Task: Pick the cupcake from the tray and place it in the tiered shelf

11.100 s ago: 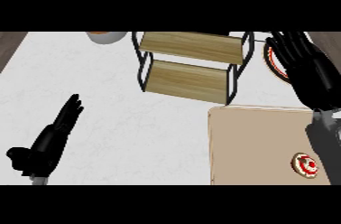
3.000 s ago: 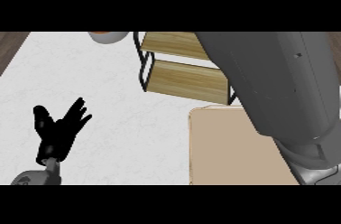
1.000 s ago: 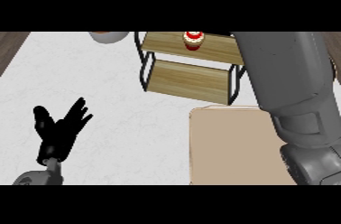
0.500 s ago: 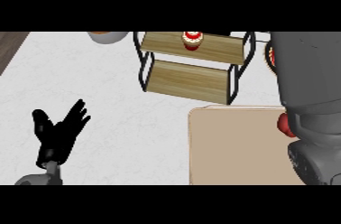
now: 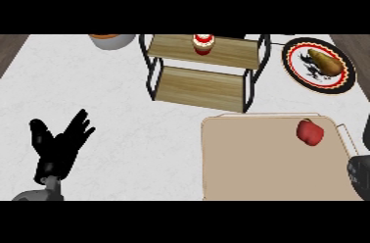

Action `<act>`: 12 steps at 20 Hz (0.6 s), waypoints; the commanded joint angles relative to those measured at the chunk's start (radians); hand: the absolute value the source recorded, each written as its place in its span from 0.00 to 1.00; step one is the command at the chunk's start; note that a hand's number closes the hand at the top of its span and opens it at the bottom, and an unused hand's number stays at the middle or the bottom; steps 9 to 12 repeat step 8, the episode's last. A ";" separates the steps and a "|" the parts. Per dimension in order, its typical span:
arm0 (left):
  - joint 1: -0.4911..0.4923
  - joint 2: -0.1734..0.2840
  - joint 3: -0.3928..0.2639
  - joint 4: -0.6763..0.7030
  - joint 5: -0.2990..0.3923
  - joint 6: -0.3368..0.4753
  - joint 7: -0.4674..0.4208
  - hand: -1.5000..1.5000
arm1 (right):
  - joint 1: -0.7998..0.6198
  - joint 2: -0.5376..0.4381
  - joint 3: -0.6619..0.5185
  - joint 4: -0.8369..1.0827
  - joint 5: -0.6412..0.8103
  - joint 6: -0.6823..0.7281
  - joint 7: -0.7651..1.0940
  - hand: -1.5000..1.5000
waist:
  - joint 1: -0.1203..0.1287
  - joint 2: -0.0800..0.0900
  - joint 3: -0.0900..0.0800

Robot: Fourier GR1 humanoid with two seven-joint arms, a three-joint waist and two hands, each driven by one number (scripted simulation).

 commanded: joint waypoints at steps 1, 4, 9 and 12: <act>-0.006 0.010 0.013 0.013 0.010 -0.007 0.038 0.50 | 0.135 -0.038 -0.053 -0.191 -0.061 0.043 0.061 0.00 | -0.006 0.002 -0.003; 0.014 -0.018 0.008 0.016 -0.002 0.012 0.010 0.50 | 0.197 -0.104 -0.099 -0.306 -0.162 0.186 0.106 0.00 | -0.011 -0.001 -0.003; 0.009 -0.039 -0.025 -0.002 -0.037 0.027 0.019 0.50 | 0.267 -0.194 -0.171 -0.385 -0.304 0.269 0.065 0.00 | -0.001 0.004 -0.003; 0.009 -0.039 -0.025 -0.002 -0.037 0.027 0.019 0.50 | 0.267 -0.194 -0.171 -0.385 -0.304 0.269 0.065 0.00 | -0.001 0.004 -0.003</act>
